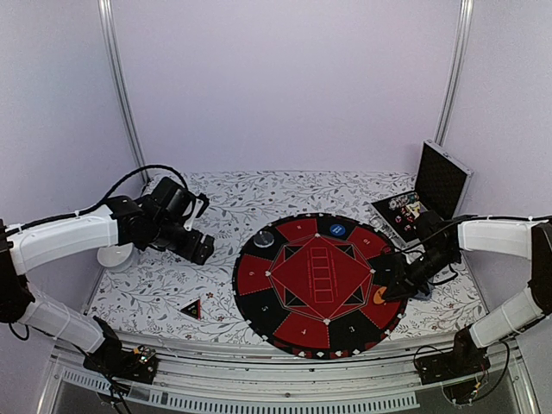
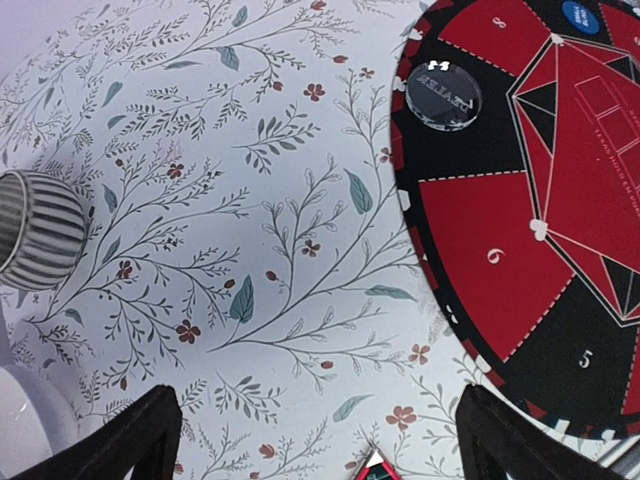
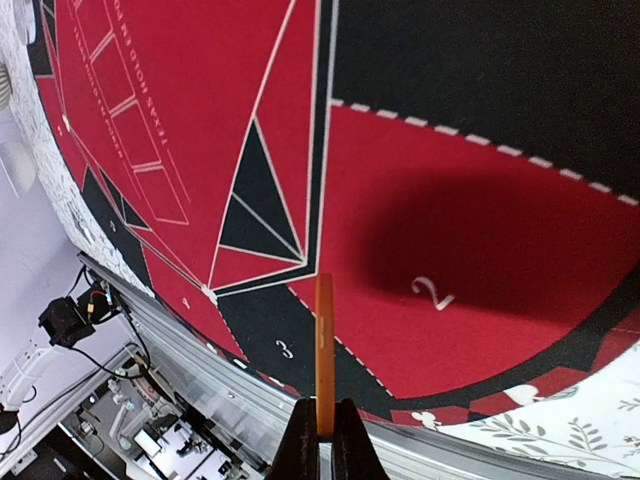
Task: Distribute texas hold em gaming equipment
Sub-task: Place the big blind button at position 2.
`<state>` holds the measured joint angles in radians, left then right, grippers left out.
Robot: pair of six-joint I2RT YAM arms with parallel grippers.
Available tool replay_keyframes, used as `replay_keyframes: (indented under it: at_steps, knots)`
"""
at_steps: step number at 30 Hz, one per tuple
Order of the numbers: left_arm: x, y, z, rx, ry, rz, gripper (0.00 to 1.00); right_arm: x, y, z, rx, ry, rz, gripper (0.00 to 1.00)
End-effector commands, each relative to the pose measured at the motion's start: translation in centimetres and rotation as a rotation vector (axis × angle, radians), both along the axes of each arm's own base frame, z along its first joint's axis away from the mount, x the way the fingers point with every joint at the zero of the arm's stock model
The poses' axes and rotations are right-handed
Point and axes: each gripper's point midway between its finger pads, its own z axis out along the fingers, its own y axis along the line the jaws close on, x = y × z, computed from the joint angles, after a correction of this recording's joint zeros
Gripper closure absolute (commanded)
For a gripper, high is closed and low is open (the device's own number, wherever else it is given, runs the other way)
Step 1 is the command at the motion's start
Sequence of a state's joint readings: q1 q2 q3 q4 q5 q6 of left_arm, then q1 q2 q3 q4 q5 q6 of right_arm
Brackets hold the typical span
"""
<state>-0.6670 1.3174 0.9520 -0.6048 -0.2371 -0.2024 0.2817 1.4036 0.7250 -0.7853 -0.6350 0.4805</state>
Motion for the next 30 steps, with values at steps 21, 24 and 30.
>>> replay_keyframes:
  at_steps: [21,24,30]
  knots:
    - [0.1,1.6,-0.9,-0.003,0.009,0.015,0.02,-0.3,0.6,-1.8,-0.134,0.062,0.102,0.75]
    - [0.1,1.6,-1.0,-0.008,0.012,0.016,0.02,0.4,-0.1,-1.4,-0.187,0.043,0.105,0.72]
    - [0.2,1.8,-1.0,-0.015,0.013,0.022,0.02,3.0,-2.0,1.3,-0.349,-0.043,0.104,0.64]
